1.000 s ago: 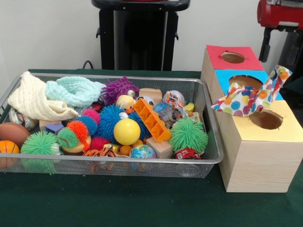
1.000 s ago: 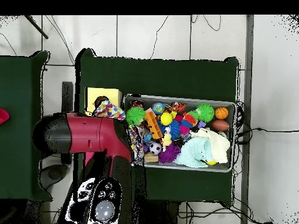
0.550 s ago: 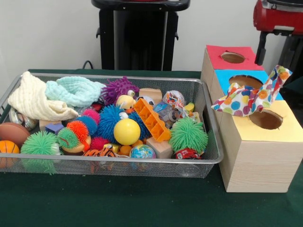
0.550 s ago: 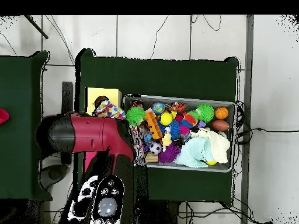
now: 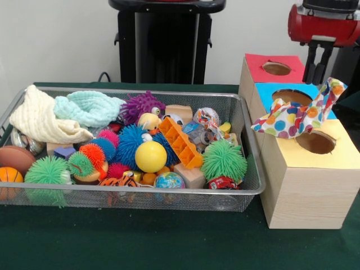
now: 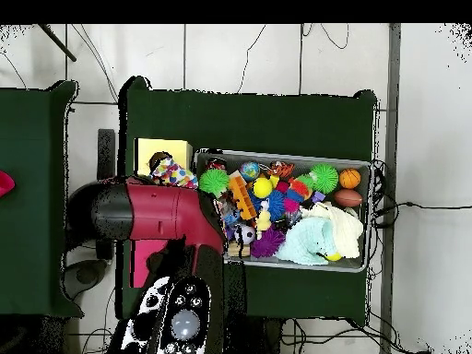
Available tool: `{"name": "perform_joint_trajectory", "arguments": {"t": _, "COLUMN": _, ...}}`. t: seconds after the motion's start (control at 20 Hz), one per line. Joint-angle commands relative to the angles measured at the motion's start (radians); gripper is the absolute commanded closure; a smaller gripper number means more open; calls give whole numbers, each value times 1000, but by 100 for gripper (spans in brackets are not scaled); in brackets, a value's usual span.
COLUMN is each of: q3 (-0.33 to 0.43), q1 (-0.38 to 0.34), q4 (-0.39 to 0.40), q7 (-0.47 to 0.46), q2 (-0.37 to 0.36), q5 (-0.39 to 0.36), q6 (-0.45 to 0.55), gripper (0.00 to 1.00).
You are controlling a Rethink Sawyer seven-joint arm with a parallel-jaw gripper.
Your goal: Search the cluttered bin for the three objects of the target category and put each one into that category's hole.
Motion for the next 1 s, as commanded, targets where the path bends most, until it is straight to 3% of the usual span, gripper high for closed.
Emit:
{"name": "perform_joint_trajectory", "arguments": {"t": 0.05, "q3": 59, "q1": -22, "q4": 108, "q7": 133, "q2": 46, "q5": -28, "q6": -54, "gripper": 100}}
{"name": "perform_joint_trajectory", "arguments": {"t": 0.55, "q3": 104, "q1": -52, "q4": 203, "q7": 140, "q2": 70, "q5": -6, "q6": -159, "gripper": 100}}
{"name": "perform_joint_trajectory", "arguments": {"t": 1.0, "q3": 102, "q1": -35, "q4": 226, "q7": 169, "q2": 72, "q5": 14, "q6": -168, "gripper": 100}}
